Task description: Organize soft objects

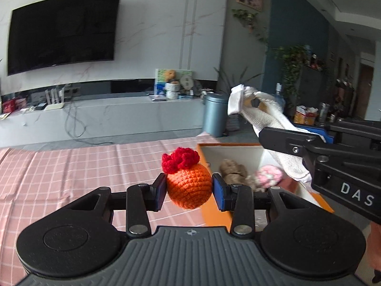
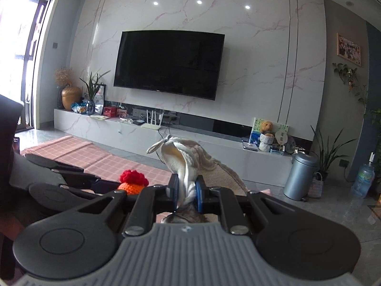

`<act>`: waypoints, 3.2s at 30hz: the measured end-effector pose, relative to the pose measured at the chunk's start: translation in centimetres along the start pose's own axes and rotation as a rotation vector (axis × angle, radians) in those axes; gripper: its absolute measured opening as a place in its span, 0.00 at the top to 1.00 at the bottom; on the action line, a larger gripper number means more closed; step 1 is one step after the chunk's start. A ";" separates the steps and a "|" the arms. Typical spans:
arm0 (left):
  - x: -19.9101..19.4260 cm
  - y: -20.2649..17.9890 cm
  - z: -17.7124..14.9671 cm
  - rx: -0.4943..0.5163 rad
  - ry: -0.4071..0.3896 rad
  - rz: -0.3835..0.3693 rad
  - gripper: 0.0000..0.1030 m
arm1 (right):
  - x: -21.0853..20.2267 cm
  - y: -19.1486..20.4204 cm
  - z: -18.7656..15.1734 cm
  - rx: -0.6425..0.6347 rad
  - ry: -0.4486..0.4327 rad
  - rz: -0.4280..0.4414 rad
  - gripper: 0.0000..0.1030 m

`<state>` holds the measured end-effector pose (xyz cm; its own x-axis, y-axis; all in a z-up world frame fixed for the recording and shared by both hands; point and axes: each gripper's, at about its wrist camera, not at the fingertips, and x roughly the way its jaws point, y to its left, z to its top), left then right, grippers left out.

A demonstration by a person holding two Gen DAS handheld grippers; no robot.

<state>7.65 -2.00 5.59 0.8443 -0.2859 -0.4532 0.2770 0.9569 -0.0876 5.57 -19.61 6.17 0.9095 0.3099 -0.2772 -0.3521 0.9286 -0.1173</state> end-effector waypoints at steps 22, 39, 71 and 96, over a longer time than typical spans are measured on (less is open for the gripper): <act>10.4 -6.8 -1.1 0.224 0.233 -0.268 0.56 | 6.9 -13.8 -7.6 0.491 0.540 0.073 0.88; 13.0 -7.3 -1.5 0.315 0.330 -0.291 0.56 | 11.2 -15.2 -8.9 0.642 0.753 0.185 0.66; 15.4 -9.6 -2.3 0.531 0.487 -0.356 0.55 | 12.4 -13.6 -7.9 0.112 1.007 0.125 0.65; 16.7 -11.1 -2.0 0.593 0.766 -0.350 0.43 | 8.2 -14.0 -5.4 0.129 0.875 0.092 0.48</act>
<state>17.80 -17.28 -2.75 0.2115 -0.2358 -0.9485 0.8083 0.5878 0.0341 16.75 -31.15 0.35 0.3653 0.1664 -0.9159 -0.3395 0.9400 0.0354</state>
